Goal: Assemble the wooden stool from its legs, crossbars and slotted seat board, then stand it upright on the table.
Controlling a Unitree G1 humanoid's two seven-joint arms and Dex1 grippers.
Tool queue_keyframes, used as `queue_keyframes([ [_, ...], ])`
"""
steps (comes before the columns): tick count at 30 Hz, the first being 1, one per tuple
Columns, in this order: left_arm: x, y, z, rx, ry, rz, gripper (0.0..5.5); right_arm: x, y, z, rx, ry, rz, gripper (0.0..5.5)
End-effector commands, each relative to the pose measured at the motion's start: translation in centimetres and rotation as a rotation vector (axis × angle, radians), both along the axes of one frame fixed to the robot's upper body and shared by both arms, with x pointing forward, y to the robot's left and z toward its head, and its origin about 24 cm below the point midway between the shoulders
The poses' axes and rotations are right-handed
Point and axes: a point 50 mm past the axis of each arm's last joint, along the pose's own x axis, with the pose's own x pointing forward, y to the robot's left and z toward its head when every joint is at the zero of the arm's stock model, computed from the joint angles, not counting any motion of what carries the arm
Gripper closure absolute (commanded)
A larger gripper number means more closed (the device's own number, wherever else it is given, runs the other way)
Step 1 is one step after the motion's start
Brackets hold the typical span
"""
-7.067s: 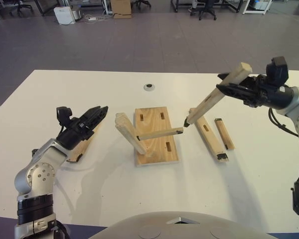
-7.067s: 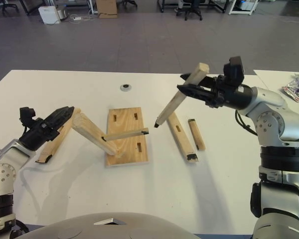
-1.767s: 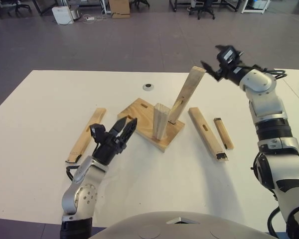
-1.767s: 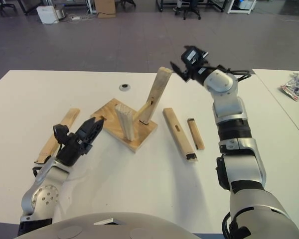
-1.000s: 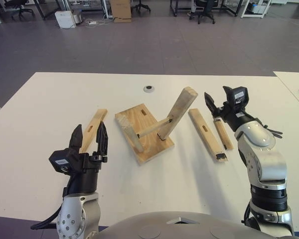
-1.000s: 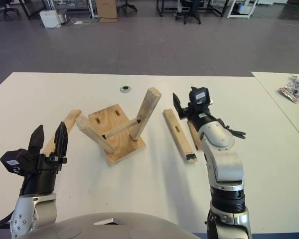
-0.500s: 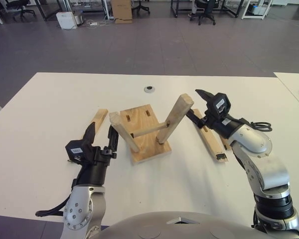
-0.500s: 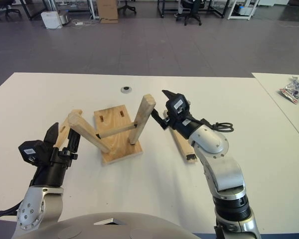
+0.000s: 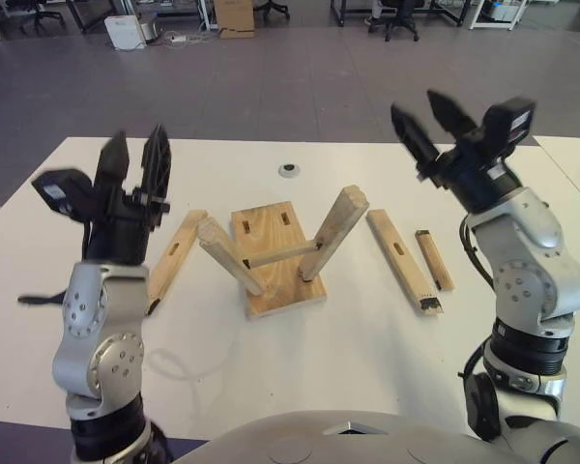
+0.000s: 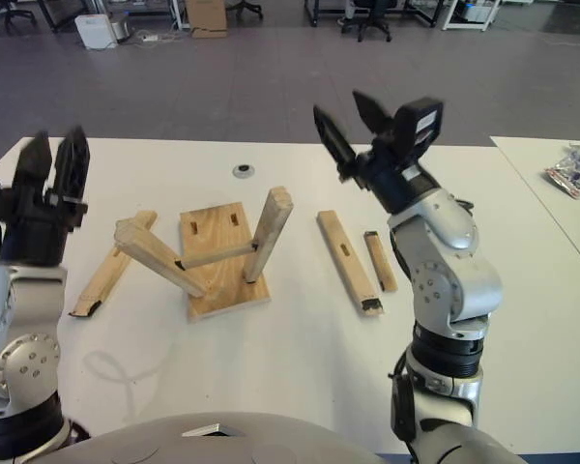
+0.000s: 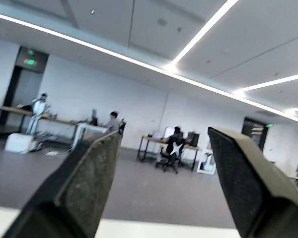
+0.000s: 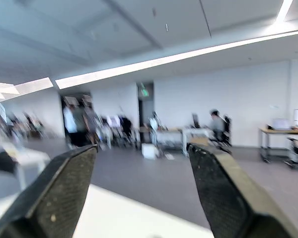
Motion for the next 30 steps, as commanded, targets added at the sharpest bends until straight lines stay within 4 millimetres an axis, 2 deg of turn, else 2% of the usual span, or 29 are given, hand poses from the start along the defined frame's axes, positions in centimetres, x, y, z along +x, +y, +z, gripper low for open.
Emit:
queue_keyframes([
  [1, -0.4, -1.9, 1.6, -0.063, -0.034, -0.146, 2.29, -1.0, 1.1, 2.3, 0.108, -0.032, 0.092, 2.11],
  [3, -0.7, -1.8, -1.1, -0.125, 0.114, -0.142, 2.29, -0.3, 3.2, -0.8, 0.029, 0.138, 0.144, 2.11],
  [4, -1.1, -2.1, -3.0, -0.128, 0.221, -0.159, 2.29, -0.1, 4.6, -3.1, -0.025, 0.255, 0.176, 2.11],
  [6, -2.2, -2.8, -8.2, -0.072, 0.555, -0.147, 2.29, 0.1, 6.5, -8.5, -0.166, 0.507, 0.169, 2.11],
  [7, -2.8, -2.9, -10.5, -0.073, 0.721, -0.122, 2.29, 0.1, 6.9, -10.5, -0.201, 0.612, 0.147, 2.11],
  [8, -3.4, -2.8, -12.1, -0.073, 0.833, -0.102, 2.29, 0.0, 7.0, -11.5, -0.215, 0.664, 0.129, 2.11],
  [10, -3.6, -2.8, -13.1, -0.061, 0.892, -0.095, 2.29, 0.1, 7.2, -11.7, -0.218, 0.685, 0.125, 2.11],
  [14, -2.8, -3.0, -12.5, -0.023, 0.846, -0.096, 2.29, 1.2, 6.8, -10.2, -0.184, 0.633, 0.098, 2.11],
  [16, -2.0, -2.7, -11.6, -0.011, 0.784, -0.099, 2.29, 1.5, 6.4, -8.8, -0.155, 0.577, 0.108, 2.11],
  [17, -1.1, -2.6, -10.3, 0.006, 0.709, -0.131, 2.29, 1.6, 6.0, -7.5, -0.123, 0.527, 0.126, 2.11],
  [18, 0.3, -2.5, -8.3, -0.050, 0.625, -0.190, 2.29, 1.8, 5.4, -6.3, -0.096, 0.488, 0.135, 2.11],
  [20, 2.5, -1.9, -3.8, -0.120, 0.440, -0.292, 2.29, 2.3, 4.2, -4.5, -0.061, 0.435, 0.135, 2.11],
  [21, 3.3, -1.6, -0.8, -0.160, 0.330, -0.361, 2.29, 2.7, 3.6, -3.6, -0.045, 0.415, 0.132, 2.11],
  [22, 3.6, -1.4, 1.9, -0.177, 0.232, -0.435, 2.29, 3.1, 3.0, -2.8, -0.032, 0.398, 0.129, 2.11],
  [23, 3.4, -0.8, 5.6, -0.245, 0.084, -0.529, 2.29, 3.3, 2.4, -1.4, -0.006, 0.365, 0.142, 2.11],
  [24, 3.1, 0.1, 8.1, -0.315, -0.020, -0.599, 2.29, 3.3, 2.0, -0.2, 0.029, 0.336, 0.172, 2.11],
  [25, 3.0, 1.0, 9.3, -0.352, -0.075, -0.622, 2.29, 3.2, 1.9, 0.7, 0.054, 0.316, 0.206, 2.11],
  [26, 3.1, 1.7, 9.6, -0.371, -0.094, -0.618, 2.29, 3.1, 1.8, 1.3, 0.066, 0.304, 0.233, 2.11],
  [27, 3.5, 2.2, 9.0, -0.374, -0.072, -0.585, 2.29, 3.0, 1.8, 1.6, 0.072, 0.299, 0.254, 2.11],
  [30, 4.6, 3.5, 6.1, -0.328, 0.030, -0.424, 2.29, 2.5, 1.5, 1.6, 0.066, 0.311, 0.298, 2.11],
])
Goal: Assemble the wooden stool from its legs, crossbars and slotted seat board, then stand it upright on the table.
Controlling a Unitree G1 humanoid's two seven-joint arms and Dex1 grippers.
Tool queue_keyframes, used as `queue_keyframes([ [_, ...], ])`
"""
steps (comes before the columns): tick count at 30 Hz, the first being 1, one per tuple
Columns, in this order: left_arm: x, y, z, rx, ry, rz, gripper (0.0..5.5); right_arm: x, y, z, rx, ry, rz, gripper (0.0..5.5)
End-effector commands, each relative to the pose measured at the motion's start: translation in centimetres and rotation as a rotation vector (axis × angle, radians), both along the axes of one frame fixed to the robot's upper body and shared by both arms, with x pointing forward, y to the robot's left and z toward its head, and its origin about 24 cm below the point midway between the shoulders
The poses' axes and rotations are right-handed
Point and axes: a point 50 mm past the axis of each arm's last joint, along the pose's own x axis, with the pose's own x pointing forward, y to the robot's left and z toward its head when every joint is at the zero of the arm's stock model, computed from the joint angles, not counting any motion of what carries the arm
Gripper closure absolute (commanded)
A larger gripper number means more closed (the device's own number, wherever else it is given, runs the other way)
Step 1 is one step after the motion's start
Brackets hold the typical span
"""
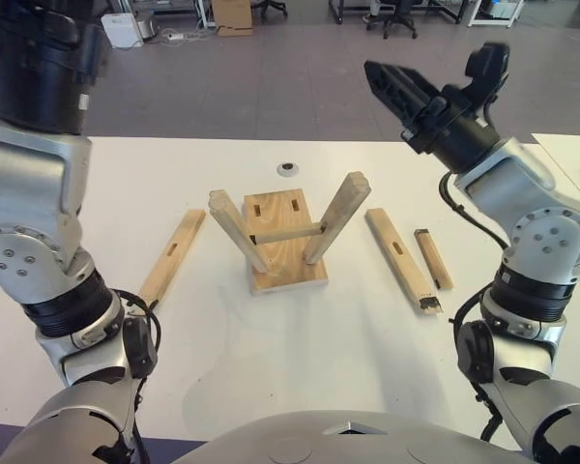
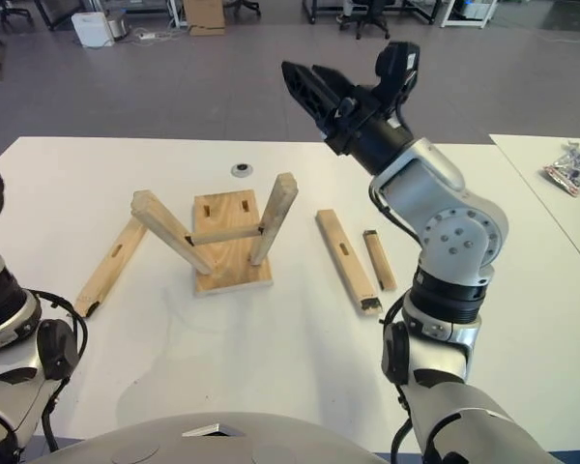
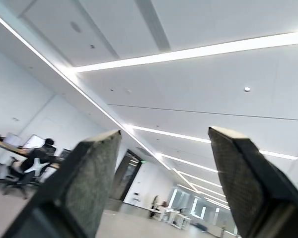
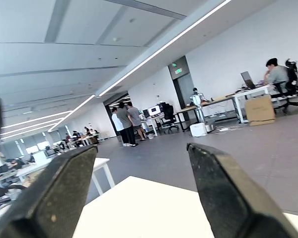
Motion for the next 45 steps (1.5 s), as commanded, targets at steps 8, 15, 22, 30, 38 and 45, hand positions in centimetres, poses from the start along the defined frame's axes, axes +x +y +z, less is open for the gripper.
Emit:
queue_keyframes([
  [8, 1.6, 2.7, -8.6, 0.202, 0.269, 0.318, 2.29, -4.1, 0.9, -5.7, -0.138, 0.212, 0.160, 2.11],
  [15, 1.6, 2.7, -9.0, 0.168, 0.261, 0.345, 2.29, -4.5, 0.8, -8.7, -0.277, 0.298, 0.129, 2.33],
  [22, 1.4, 3.0, -9.3, 0.177, 0.269, 0.367, 2.29, -3.3, 2.1, -9.1, -0.282, 0.235, 0.253, 3.57],
  [30, 1.6, 3.6, -9.0, 0.187, 0.255, 0.380, 2.29, 0.1, -4.9, -11.2, -0.599, 0.196, 0.515, 4.47],
  [38, 1.8, 2.8, -9.6, 0.191, 0.270, 0.353, 2.29, 3.7, -2.4, -9.1, -0.596, -0.012, 0.478, 3.65],
  [45, 5.5, 3.1, -19.9, 1.300, 0.402, 0.347, 2.29, 2.9, -4.9, -9.9, -0.694, 0.000, 0.462, 3.02],
])
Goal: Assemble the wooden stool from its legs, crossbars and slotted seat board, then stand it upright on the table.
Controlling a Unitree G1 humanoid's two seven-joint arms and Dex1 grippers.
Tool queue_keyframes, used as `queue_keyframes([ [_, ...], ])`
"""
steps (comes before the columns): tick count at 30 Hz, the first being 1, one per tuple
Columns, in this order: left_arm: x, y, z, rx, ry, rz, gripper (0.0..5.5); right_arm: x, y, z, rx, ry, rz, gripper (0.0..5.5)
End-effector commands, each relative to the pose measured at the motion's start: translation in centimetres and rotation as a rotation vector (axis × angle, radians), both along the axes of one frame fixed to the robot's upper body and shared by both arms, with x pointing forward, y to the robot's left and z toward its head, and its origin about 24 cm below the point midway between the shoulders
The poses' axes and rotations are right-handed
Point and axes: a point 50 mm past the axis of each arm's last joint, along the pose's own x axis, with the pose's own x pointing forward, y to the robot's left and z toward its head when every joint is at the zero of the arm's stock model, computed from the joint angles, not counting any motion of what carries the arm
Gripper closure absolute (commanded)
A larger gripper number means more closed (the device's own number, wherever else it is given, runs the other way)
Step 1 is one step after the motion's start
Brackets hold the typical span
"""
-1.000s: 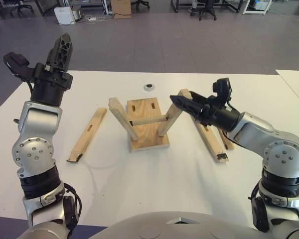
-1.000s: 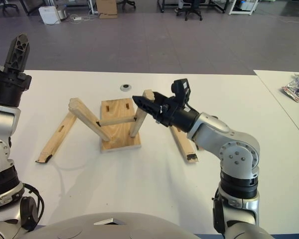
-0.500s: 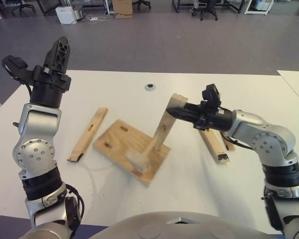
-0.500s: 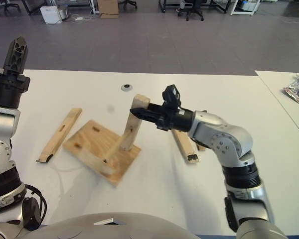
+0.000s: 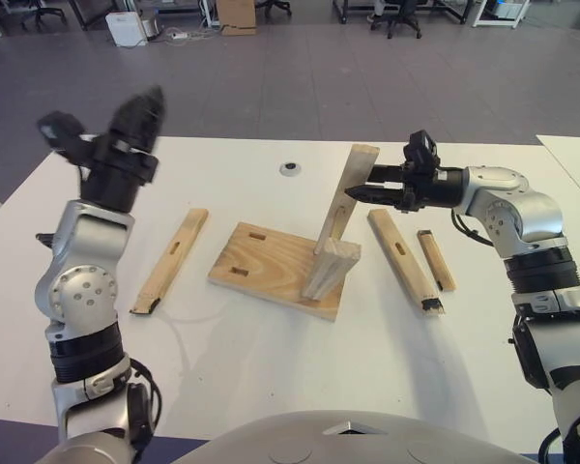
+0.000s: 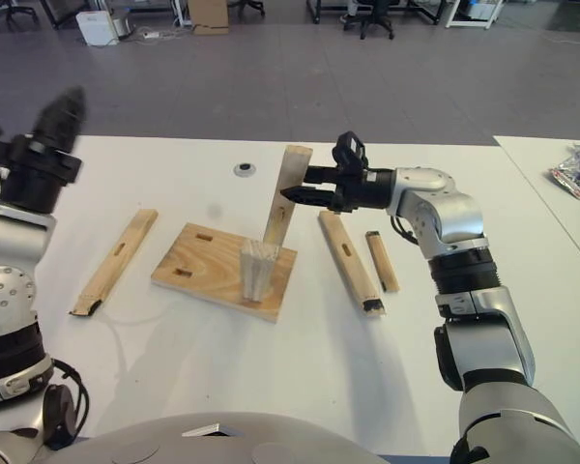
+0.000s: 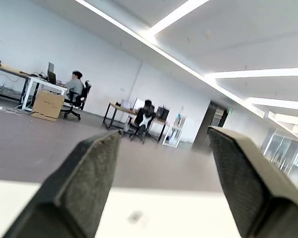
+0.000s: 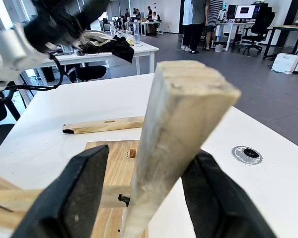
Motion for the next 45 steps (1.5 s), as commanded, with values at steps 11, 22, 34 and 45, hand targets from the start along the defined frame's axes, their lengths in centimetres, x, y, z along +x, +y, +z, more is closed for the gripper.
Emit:
queue_keyframes([
  [11, 1.9, 1.6, -14.4, 1.233, 0.287, -0.377, 2.29, -6.7, -0.9, -9.9, -0.485, -0.014, -0.050, 3.02],
  [22, -9.0, -0.1, -12.2, 1.122, 0.161, -1.000, 2.29, -2.7, 0.5, -12.8, -0.603, -0.168, -0.273, 3.02],
  [34, -2.9, 4.2, -8.2, 1.420, 0.149, -0.721, 2.29, -5.5, -5.7, -7.4, -0.691, -0.231, -0.109, 3.02],
  [45, -3.1, -0.7, -14.9, 1.354, 0.086, -0.903, 2.29, -11.3, -0.7, -11.4, -0.561, 0.017, 0.012, 3.02],
])
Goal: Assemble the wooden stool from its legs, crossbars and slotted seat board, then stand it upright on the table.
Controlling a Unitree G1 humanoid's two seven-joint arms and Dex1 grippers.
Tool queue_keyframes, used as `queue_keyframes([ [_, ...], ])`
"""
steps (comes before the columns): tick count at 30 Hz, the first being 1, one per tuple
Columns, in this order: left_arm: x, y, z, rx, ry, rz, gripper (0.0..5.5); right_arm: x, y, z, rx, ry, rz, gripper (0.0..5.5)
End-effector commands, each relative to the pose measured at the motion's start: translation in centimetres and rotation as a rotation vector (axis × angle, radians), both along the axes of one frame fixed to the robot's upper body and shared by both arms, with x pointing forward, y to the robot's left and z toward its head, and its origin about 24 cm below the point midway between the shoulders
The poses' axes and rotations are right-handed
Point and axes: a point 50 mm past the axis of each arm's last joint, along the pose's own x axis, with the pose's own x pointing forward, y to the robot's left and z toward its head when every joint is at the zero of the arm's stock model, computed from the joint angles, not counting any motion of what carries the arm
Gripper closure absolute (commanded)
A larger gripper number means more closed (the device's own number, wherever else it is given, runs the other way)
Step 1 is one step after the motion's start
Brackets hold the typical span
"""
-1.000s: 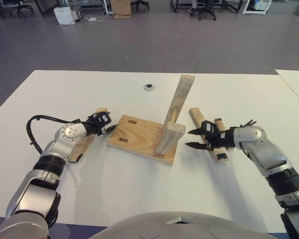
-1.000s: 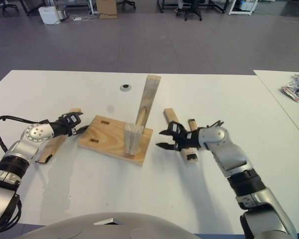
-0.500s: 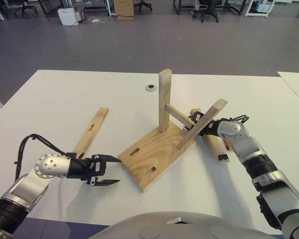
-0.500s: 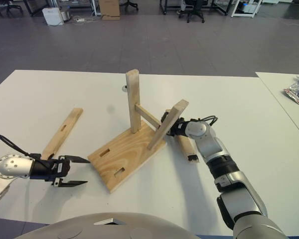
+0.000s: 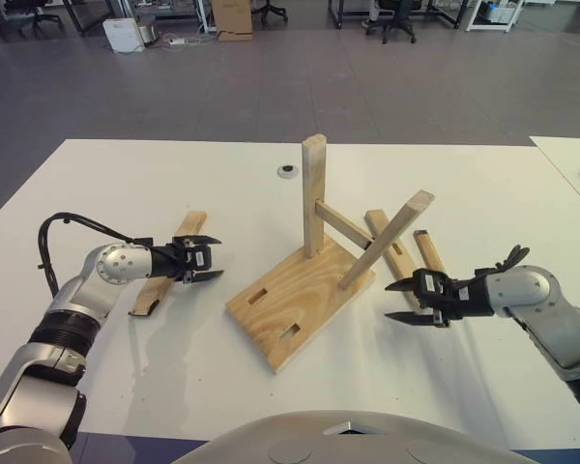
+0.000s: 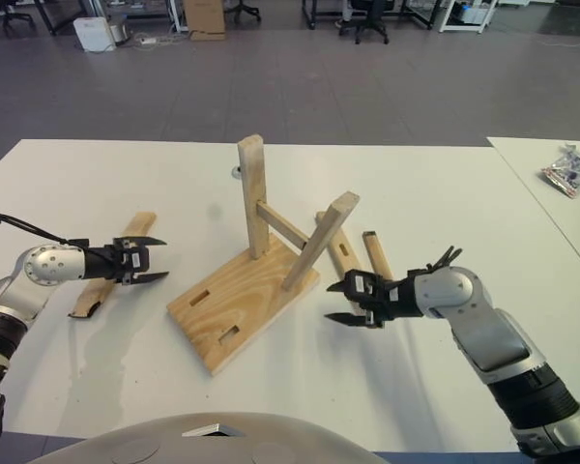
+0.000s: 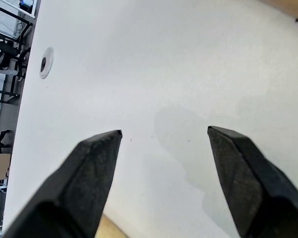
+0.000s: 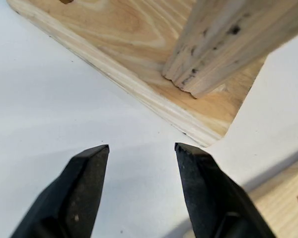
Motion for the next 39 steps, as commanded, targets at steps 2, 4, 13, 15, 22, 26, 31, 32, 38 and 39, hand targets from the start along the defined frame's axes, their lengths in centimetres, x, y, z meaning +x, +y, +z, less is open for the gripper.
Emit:
queue_keyframes([
  [2, -3.9, -2.0, -3.0, -0.046, 0.190, -0.141, 2.29, 1.1, 2.8, -2.5, 0.014, -0.027, -0.091, 3.02],
  [4, -4.9, -2.7, -3.4, -0.111, 0.226, -0.138, 2.29, 2.4, 3.6, -3.0, 0.034, -0.048, -0.159, 3.02],
  [13, -5.7, -5.3, -4.9, -0.263, 0.222, -0.013, 2.29, 6.6, 3.8, -3.3, 0.100, -0.126, -0.396, 3.02],
  [15, -5.8, -5.9, -4.9, -0.290, 0.222, -0.014, 2.29, 6.8, 4.1, -3.5, 0.119, -0.124, -0.418, 3.02],
  [22, -4.7, -3.6, -4.3, -0.292, 0.149, 0.156, 2.29, 9.6, 1.3, 1.0, 0.222, -0.335, -0.651, 3.02],
  [26, -4.7, -2.4, -3.6, -0.378, 0.094, 0.349, 2.29, 10.9, -3.9, 3.9, 0.248, -0.491, -0.966, 3.02],
  [31, -5.8, -2.8, -2.9, -0.696, 0.111, 0.656, 2.29, 8.3, -5.8, 0.4, 0.195, -0.244, -1.073, 3.02],
  [32, -5.9, -2.9, -2.8, -0.719, 0.111, 0.683, 2.29, 7.8, -5.5, -0.1, 0.187, -0.196, -1.074, 3.02],
  [38, -5.9, -4.3, -0.9, -0.819, 0.033, 0.724, 2.29, 3.9, -5.3, -3.5, 0.087, 0.033, -1.115, 3.02],
  [39, -5.4, -4.5, 0.2, -0.888, -0.009, 0.743, 2.29, 3.1, -5.5, -4.2, 0.067, 0.069, -1.142, 3.02],
])
